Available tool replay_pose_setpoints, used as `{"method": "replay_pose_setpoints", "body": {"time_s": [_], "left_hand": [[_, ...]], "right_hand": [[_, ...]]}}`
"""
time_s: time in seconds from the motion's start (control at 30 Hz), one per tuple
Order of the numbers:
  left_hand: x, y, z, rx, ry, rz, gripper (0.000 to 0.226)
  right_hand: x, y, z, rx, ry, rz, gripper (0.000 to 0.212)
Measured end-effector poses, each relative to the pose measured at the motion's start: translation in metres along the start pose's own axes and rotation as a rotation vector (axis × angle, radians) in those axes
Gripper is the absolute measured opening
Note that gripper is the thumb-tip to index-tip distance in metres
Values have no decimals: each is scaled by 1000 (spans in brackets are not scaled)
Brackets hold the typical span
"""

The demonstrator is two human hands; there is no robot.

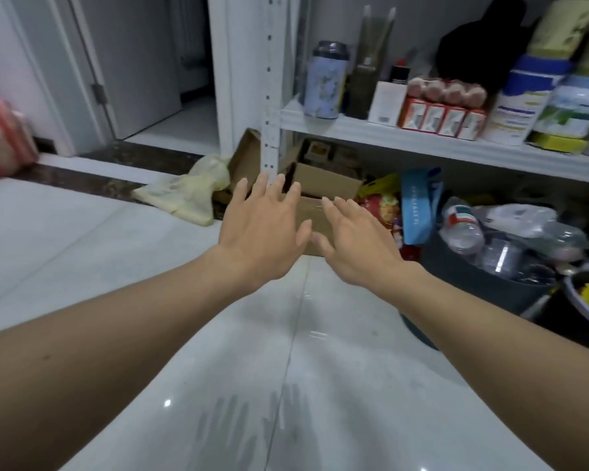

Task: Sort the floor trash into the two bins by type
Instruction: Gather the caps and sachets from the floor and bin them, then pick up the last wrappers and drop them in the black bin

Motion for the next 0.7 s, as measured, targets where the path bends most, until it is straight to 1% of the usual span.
{"method": "replay_pose_setpoints", "body": {"time_s": [0.17,0.3,0.4,0.53,0.7], "left_hand": [[21,-47,37,-21,107,111,65],[37,-85,48,-68,189,190,66],[43,-96,52,-101,255,217,66],[51,-100,51,-145,295,257,65],[86,-122,73,-151,361,305,66]], "right_hand": [[-19,-39,37,-29,89,61,64],[-26,-77,51,-68,169,112,64],[-30,-94,53,-88,228,142,64],[-31,-106,55,-112,277,187,64],[-29,-142,92,-121,359,244,65]]}}
Point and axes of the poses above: each hand's wrist, its own x-axis away from the middle knuckle, its own y-axis out of the back of the hand, z = x × y, the point moved 9 cm from there along -x, towards the middle knuckle, and after that the axes turned 7 degrees about -x, right-handed, at the moved point
